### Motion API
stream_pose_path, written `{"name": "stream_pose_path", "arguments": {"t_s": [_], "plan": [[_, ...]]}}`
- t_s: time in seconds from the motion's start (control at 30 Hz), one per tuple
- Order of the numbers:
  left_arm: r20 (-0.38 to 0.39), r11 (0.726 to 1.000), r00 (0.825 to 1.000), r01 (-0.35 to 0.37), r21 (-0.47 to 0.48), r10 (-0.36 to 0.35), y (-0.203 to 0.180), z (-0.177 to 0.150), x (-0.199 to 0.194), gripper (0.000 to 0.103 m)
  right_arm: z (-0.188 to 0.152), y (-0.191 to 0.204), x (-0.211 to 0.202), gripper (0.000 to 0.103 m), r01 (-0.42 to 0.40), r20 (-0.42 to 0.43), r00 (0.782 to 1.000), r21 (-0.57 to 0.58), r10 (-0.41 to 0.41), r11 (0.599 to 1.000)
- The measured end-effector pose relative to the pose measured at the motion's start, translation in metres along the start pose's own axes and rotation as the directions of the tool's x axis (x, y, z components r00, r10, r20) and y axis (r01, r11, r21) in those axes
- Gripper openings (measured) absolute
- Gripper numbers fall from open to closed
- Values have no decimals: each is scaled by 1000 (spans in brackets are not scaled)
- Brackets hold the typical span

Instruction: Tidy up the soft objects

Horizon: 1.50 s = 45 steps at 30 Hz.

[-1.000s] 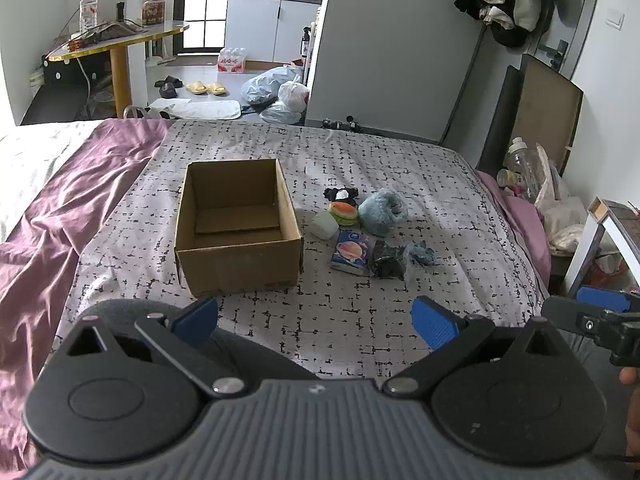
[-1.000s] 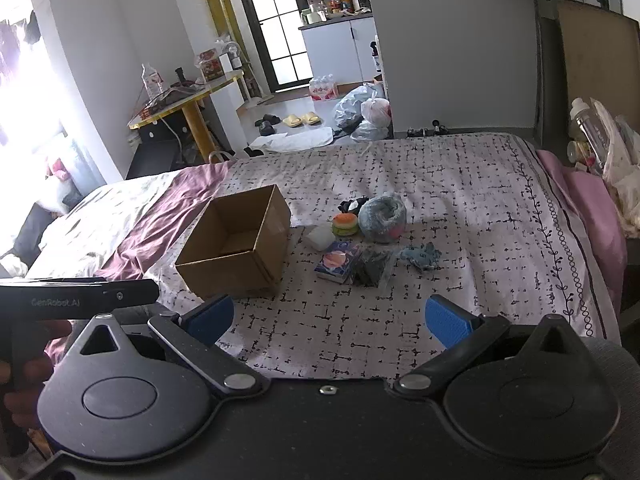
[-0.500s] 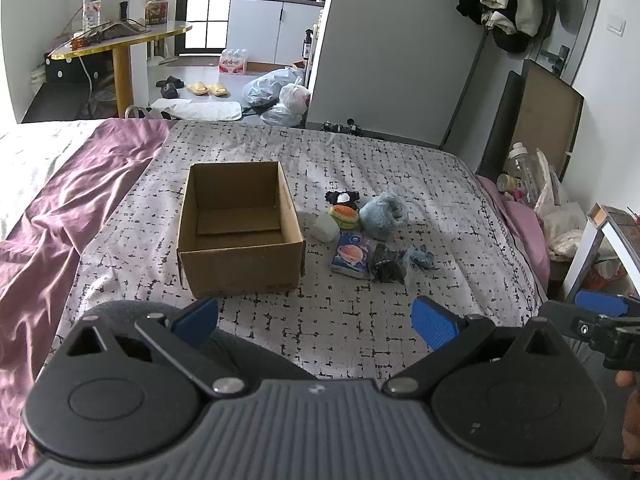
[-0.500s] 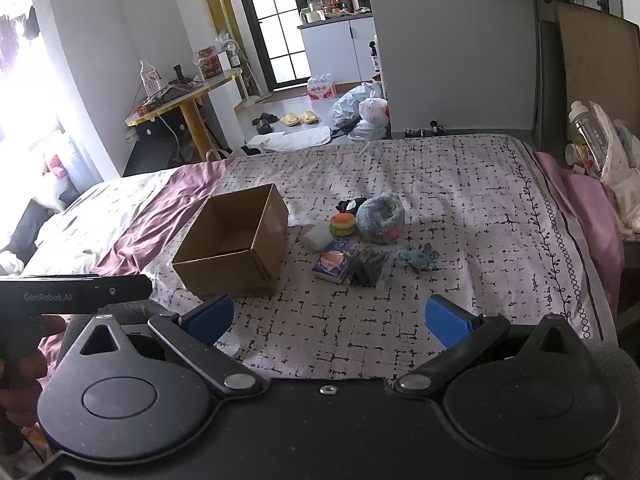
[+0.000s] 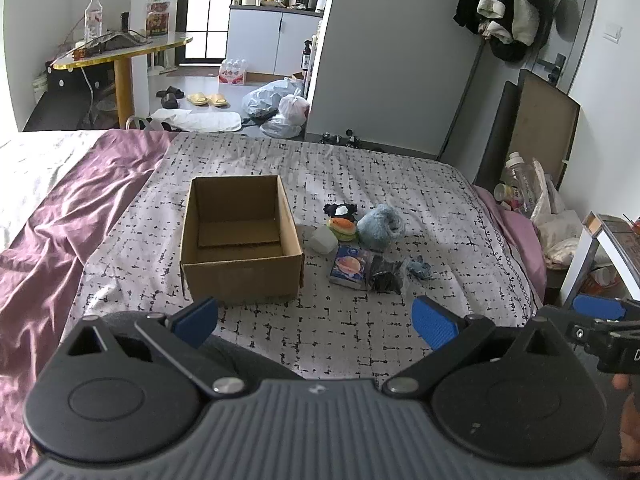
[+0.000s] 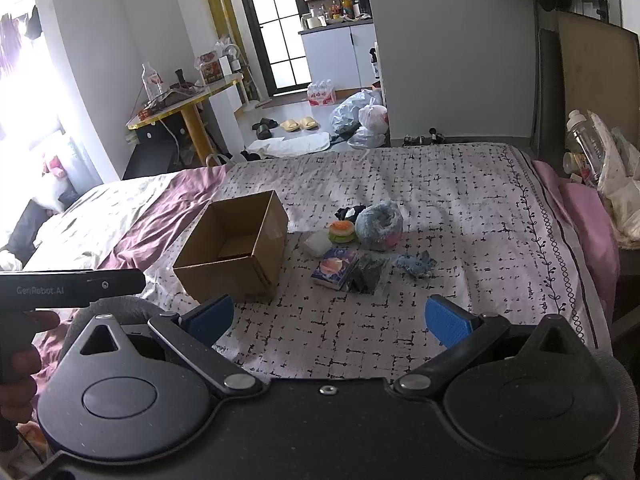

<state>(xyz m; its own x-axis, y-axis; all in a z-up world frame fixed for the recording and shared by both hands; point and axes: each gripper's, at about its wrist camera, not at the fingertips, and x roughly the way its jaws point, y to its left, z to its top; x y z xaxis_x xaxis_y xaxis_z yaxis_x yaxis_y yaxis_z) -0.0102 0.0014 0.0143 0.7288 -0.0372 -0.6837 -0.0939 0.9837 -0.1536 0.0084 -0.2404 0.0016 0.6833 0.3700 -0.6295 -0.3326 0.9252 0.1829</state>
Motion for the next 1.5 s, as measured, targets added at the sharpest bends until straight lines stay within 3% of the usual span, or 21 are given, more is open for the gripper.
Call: {"name": "stream_pose_path", "arguments": {"t_s": [0.7,1.5], "plan": [[16,1000,1000,2,-9,-2,-1,0,-8,102,-1,0,-5,103,9,6,1000,5,-9,1000],[-17,999,1000,16,-36,-17,-1,3,25,102,5,-24,20,103,-18,-34,999,73,20,997]]}}
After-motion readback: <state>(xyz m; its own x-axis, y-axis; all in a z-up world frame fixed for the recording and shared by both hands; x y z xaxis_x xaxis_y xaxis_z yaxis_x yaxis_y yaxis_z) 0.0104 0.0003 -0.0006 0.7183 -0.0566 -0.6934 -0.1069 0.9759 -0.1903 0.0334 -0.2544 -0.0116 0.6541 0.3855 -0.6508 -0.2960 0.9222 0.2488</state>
